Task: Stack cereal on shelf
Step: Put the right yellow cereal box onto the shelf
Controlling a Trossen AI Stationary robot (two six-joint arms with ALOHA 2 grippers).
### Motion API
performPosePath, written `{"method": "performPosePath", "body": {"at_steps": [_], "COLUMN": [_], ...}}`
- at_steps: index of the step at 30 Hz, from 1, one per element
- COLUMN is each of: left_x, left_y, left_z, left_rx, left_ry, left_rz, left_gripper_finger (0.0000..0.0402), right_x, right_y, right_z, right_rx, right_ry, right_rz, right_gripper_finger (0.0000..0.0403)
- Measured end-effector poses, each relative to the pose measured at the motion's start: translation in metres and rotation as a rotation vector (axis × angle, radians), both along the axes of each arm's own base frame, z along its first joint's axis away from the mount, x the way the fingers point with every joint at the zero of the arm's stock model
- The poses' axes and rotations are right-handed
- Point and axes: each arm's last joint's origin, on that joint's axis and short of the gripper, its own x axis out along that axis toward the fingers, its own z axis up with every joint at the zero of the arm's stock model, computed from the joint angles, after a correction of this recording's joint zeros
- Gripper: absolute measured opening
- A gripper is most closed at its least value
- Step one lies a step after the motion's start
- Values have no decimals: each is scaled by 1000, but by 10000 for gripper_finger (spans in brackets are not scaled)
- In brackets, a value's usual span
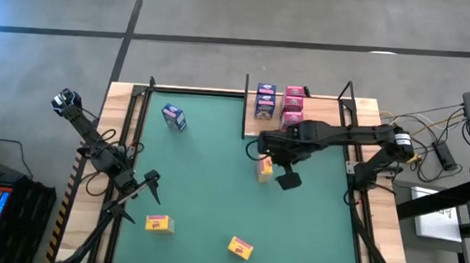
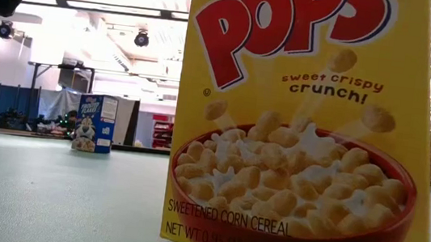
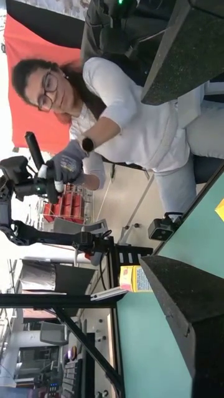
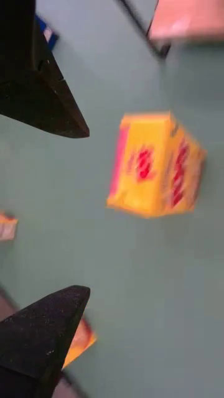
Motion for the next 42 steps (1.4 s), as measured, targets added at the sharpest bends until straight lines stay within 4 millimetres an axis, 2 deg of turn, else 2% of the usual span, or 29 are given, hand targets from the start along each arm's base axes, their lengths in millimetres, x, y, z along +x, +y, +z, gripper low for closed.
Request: {"method": "performPosePath", "body": {"at_steps": [7,20,29,42], "left_x": [0,0,0,0], "left_y": [0,0,0,0], "left_z": [0,0,-1,-1], "left_rx": [0,0,4,4], "left_ry": [0,1,4,4], "left_rz": [0,-1,0,0], "left_gripper_finger": [398,398,398,398], "right_x": [-3,21,25,21], "right_y": [-3,-11,-14,-11], "right_z": [-16,-54,-58,-51], "right_rx": [-54,-56,-61,-65], "right_ry": [67,75,71,50], "right_rz": [-122,-275,-276,-218], "right_gripper_finger": [396,396,396,396]}}
